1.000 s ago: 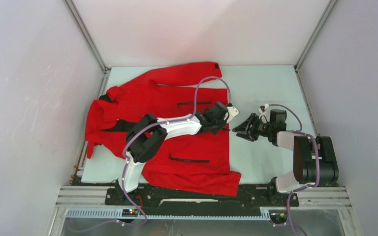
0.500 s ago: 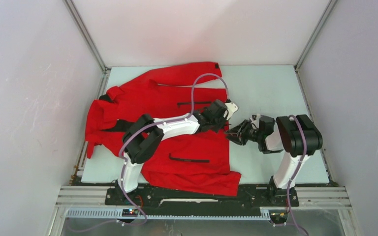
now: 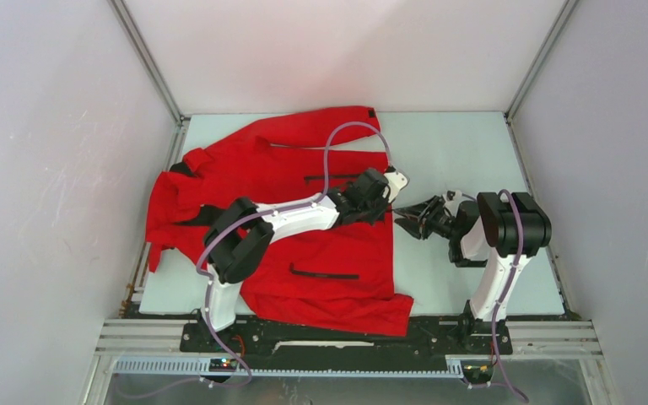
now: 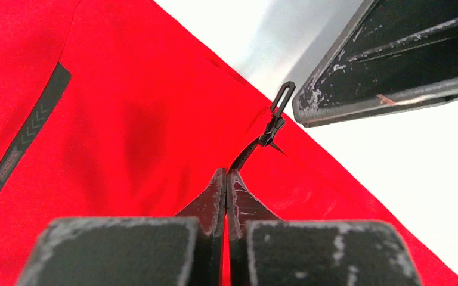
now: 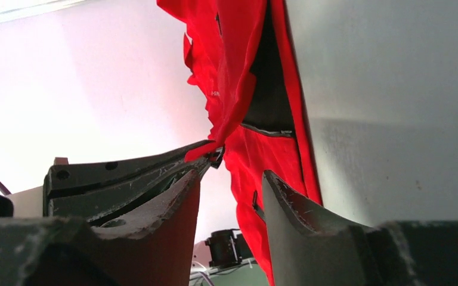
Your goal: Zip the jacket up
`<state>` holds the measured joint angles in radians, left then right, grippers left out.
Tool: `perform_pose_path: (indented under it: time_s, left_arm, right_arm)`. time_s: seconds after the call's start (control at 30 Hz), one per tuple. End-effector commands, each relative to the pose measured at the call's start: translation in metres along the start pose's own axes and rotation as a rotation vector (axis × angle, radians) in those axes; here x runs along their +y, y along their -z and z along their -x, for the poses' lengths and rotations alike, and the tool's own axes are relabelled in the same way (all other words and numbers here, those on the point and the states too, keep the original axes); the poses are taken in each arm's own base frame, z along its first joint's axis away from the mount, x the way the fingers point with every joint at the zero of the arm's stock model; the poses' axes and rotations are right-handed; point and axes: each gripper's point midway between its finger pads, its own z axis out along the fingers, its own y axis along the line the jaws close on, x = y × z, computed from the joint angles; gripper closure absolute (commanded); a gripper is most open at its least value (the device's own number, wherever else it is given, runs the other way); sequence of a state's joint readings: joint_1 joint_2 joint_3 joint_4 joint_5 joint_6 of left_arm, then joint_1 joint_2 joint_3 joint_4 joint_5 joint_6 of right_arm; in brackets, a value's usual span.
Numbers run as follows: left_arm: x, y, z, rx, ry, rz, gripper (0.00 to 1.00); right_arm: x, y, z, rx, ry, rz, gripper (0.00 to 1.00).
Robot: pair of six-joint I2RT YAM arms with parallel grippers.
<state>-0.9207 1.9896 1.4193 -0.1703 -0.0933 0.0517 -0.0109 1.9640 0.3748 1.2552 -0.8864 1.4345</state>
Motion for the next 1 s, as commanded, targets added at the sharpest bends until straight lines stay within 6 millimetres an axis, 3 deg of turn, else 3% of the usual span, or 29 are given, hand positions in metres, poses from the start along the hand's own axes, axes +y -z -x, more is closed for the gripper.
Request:
perform_pose_path:
  time_s: [0.0, 0.13, 0.2, 0.5, 0.97]
  left_arm:
    - [-0.004, 0.016, 0.018, -0.061, 0.016, -0.021, 1.0]
    - [-0.004, 0.015, 0.018, -0.058, 0.017, -0.023, 1.0]
    - [-0.005, 0.015, 0.018, -0.058, 0.015, -0.024, 1.0]
    - [-0.005, 0.016, 0.017, -0.055, 0.015, -0.028, 1.0]
    - [-0.004, 0.021, 0.019, -0.069, 0.008, -0.026, 1.0]
  right_arm:
    - [0.012, -0.005, 0.002, 0.012, 0.019, 0.052, 0.55]
    - [0.014, -0.007, 0.006, 0.004, 0.014, 0.066, 0.62]
    - [0.016, -0.013, -0.003, 0.032, 0.019, 0.067, 0.62]
    - [0.017, -0.022, -0.004, 0.049, 0.023, 0.052, 0.61]
    - [0.009, -0.023, 0.006, 0.048, 0.011, 0.022, 0.63]
